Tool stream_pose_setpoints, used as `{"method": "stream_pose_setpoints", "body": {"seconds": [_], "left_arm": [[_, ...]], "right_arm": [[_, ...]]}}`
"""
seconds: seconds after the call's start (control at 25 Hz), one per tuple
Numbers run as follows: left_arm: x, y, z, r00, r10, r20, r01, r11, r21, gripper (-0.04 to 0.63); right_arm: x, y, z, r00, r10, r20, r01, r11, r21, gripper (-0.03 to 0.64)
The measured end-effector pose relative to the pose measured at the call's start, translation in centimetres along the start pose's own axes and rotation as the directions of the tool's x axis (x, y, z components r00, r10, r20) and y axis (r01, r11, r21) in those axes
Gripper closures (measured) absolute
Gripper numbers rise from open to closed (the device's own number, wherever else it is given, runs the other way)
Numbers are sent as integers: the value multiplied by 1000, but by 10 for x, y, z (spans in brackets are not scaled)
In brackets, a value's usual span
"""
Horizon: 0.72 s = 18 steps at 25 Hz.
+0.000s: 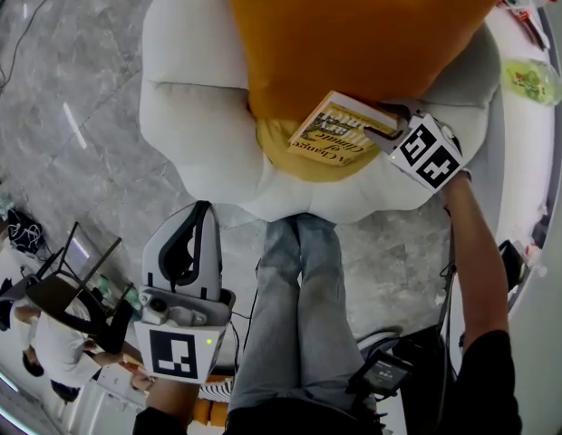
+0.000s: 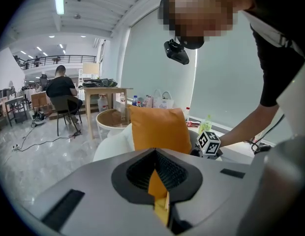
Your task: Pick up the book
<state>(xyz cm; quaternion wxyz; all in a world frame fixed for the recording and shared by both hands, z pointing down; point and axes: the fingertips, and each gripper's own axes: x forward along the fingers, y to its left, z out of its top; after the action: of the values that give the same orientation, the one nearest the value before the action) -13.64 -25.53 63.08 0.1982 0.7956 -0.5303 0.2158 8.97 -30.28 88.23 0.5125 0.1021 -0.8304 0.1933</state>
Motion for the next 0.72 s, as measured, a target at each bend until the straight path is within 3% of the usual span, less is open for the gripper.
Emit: {"method": "stream_pose_setpoints", "body": {"seconds": [0.4, 0.72], "left_arm": [[6, 3, -6, 1000, -2, -15, 2, 1000, -19, 584], [4, -2, 8, 1000, -14, 16, 14, 1000, -11, 584]], "right_arm": [[19, 14, -9, 987, 130, -91, -135, 990, -44, 413], [3, 69, -7, 914, 328, -239, -362, 925, -113, 417]]}}
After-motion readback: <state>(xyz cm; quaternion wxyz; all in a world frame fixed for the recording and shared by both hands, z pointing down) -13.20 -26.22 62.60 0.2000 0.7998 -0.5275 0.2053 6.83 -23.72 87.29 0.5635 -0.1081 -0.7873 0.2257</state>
